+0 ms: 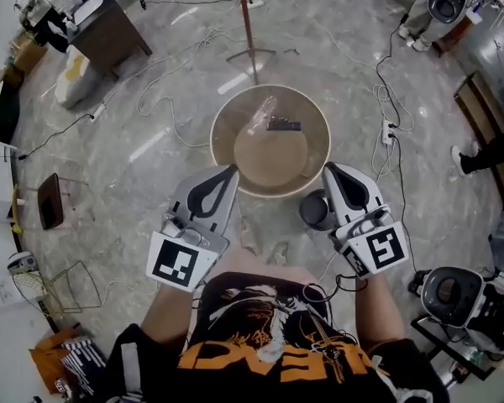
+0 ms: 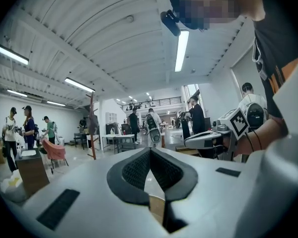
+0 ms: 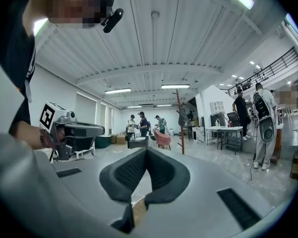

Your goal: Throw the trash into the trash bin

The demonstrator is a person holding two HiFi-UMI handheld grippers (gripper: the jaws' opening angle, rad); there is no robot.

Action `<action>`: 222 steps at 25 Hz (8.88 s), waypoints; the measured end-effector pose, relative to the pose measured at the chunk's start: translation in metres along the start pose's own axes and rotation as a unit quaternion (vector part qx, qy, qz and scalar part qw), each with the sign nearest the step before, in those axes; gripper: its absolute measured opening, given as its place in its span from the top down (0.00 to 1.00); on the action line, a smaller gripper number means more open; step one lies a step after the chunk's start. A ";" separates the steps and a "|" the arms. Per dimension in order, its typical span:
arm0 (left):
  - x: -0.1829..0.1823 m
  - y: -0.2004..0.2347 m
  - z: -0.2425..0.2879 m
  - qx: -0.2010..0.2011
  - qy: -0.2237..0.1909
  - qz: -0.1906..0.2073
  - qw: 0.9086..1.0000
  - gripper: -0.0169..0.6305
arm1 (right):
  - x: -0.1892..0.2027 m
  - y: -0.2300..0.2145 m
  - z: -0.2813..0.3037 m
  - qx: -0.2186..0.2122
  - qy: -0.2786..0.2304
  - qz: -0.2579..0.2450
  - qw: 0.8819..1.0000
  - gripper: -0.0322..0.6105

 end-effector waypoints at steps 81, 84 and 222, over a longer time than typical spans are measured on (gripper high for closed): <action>0.393 0.156 0.253 0.011 0.236 -0.067 0.969 0.64 | 0.646 -0.284 0.267 -0.255 0.584 -0.142 0.757 0.53; 0.401 0.152 0.244 0.015 0.251 -0.066 0.966 0.64 | 0.661 -0.290 0.270 -0.272 0.603 -0.158 0.733 0.53; 0.362 0.005 0.285 0.191 0.235 -0.034 0.953 0.70 | 0.621 -0.294 0.044 -0.123 0.566 0.114 0.807 0.91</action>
Point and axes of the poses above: the fingertips, and each gripper's own axes: z forward along the fingers, y to its left, x out of its underside, the point moved 2 cm from there along -z, backward along the fingers, and after that the axes turned 10 degrees about -x, right-handed, at the moved point
